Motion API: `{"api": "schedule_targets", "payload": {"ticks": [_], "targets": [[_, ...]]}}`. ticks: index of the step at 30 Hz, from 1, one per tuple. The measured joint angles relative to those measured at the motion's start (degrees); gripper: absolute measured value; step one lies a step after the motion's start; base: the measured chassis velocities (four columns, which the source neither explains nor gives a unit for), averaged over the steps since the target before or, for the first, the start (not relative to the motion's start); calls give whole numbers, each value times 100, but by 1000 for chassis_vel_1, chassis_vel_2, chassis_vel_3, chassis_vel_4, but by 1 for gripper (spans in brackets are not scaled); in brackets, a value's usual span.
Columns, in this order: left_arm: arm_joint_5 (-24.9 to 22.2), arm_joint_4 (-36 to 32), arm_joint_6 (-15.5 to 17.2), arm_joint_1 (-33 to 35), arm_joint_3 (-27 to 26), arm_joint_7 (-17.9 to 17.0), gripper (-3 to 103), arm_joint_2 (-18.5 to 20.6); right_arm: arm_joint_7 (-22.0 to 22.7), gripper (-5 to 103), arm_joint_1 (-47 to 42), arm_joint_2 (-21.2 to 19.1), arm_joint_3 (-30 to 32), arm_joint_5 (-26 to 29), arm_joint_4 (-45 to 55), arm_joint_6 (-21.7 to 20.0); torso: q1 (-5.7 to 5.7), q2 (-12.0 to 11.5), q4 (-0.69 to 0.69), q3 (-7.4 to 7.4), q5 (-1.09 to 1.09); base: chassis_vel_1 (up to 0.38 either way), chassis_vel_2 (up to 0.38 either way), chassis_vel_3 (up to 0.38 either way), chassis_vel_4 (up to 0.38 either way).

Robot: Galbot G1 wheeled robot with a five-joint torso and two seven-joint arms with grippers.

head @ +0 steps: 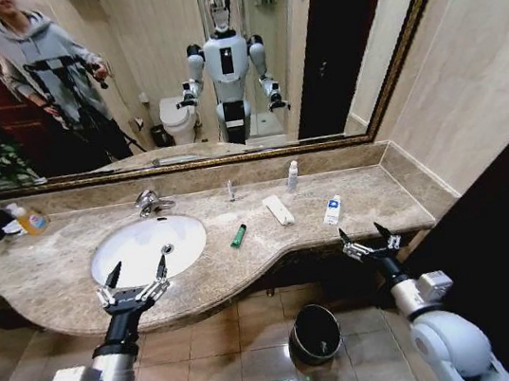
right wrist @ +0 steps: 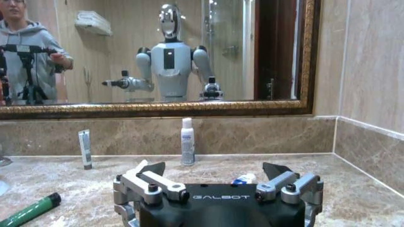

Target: Pick up the trash from the sink and place it in the trash bin.

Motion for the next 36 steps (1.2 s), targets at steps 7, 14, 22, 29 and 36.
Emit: {"api": "schedule_targets", "payload": {"ticks": [7,14,22,29,36], "targets": [[0,0,0,0,0,0,100,0,-6,100,171,-20,-33,28,-108,1,0,0,0,0,0,0,0,0,0],[0,0,0,0,0,0,100,0,-30,100,207,-120,-42,73,-108,-11,0,0,0,0,0,0,0,0,0],[0,0,0,0,0,0,100,0,-80,100,265,-145,-74,54,-173,12,0,0,-1,0,0,0,0,0,0],[0,0,0,0,0,0,100,0,-30,100,1078,-589,-253,48,-1151,-45,0,0,0,0,1,0,0,0,0],[0,0,0,0,0,0,100,0,92,100,1796,-1076,-398,182,-1963,-221,0,0,-1,0,0,0,0,0,0]]}}
